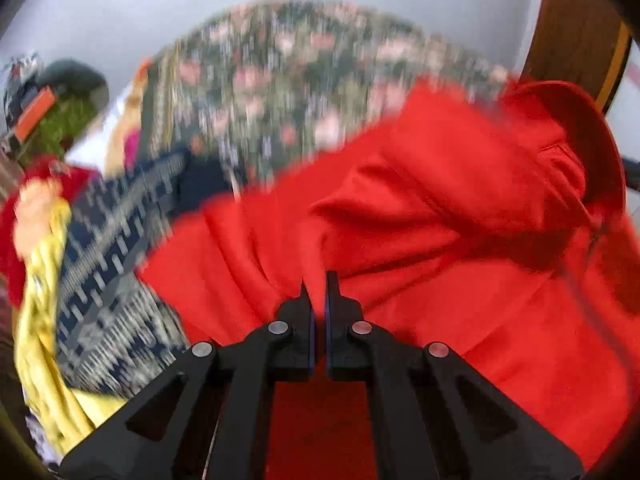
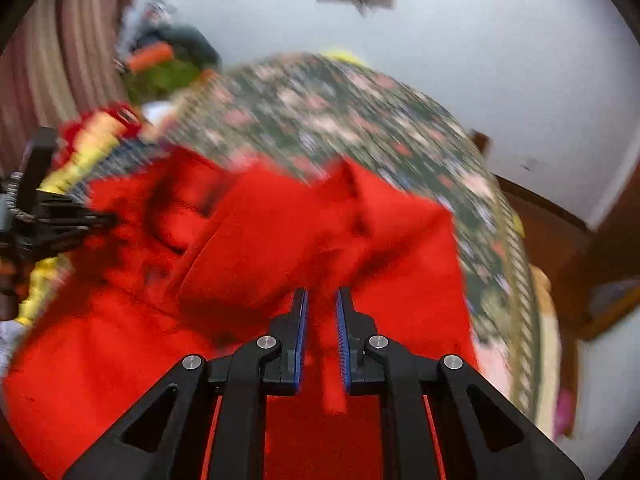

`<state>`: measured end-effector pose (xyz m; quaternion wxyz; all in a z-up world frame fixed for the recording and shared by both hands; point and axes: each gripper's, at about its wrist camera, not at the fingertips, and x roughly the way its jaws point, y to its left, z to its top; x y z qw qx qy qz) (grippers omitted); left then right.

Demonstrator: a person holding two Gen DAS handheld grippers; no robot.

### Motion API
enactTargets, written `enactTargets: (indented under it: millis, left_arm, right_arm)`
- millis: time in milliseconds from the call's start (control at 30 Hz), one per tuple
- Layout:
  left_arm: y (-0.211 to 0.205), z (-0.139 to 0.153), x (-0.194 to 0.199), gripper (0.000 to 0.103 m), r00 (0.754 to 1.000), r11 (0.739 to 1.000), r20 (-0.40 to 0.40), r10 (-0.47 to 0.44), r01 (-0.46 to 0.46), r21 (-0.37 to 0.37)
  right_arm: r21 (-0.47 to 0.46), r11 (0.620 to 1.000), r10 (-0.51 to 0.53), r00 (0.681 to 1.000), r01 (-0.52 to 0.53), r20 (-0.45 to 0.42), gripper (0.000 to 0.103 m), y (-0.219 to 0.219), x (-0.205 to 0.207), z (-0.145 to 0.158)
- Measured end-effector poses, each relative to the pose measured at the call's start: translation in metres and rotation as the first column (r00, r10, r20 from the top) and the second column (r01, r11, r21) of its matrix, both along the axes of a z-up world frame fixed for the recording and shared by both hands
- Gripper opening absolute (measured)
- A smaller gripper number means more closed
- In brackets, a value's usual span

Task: Fold large clothes
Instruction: 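Grasp the jacket with the left tool while the right tool grasps the collar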

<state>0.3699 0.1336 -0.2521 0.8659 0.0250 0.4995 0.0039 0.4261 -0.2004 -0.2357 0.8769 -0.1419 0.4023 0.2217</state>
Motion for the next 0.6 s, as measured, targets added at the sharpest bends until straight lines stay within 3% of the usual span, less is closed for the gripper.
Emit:
enactTargets:
  millis: [67, 100, 200, 300, 400, 467, 567, 600]
  left_arm:
    - [0.002, -0.024, -0.005, 0.002, 0.999, 0.999, -0.045, 0.031, -0.030, 0.013]
    - [0.001, -0.029, -0.011, 0.002, 0.999, 0.999, -0.025, 0.028, -0.027, 0.037]
    - [-0.002, -0.025, -0.019, 0.002, 1.000, 0.999, -0.015, 0.019, -0.019, 0.040]
    - [0.003, -0.016, -0.032, 0.006, 1.000, 1.000, -0.026, 0.013, -0.013, -0.017]
    - [0.012, 0.003, -0.047, 0.008, 1.000, 0.998, -0.016, 0.021, -0.022, -0.063]
    - [0.016, 0.017, -0.053, 0.012, 1.000, 0.998, 0.013, 0.028, -0.027, -0.054]
    - [0.020, 0.040, -0.056, 0.031, 0.996, 0.998, 0.072, 0.053, -0.050, -0.043]
    - [0.024, 0.048, -0.056, 0.043, 0.993, 0.996, 0.095, 0.069, -0.064, -0.056]
  right_arm:
    - [-0.039, 0.998, -0.057, 0.997, 0.055, -0.051, 0.009, -0.016, 0.001, -0.017]
    - [-0.047, 0.996, -0.078, 0.994, 0.074, -0.079, 0.009, -0.023, 0.002, -0.023]
    - [-0.016, 0.995, -0.101, 0.986, 0.100, -0.135, 0.009, -0.045, 0.003, -0.026]
    - [0.090, 0.991, -0.079, 0.980, 0.097, -0.185, 0.009, -0.062, 0.003, -0.013]
    - [0.168, 0.982, -0.056, 0.983, 0.086, -0.174, 0.009, -0.059, -0.001, 0.010]
    - [0.204, 0.977, -0.026, 0.988, 0.057, -0.153, 0.009, -0.043, -0.006, 0.029]
    - [0.251, 0.968, 0.034, 0.991, -0.001, -0.126, 0.009, -0.013, -0.005, 0.049]
    - [0.264, 0.964, 0.055, 0.991, -0.021, -0.125, 0.009, -0.002, -0.003, 0.051]
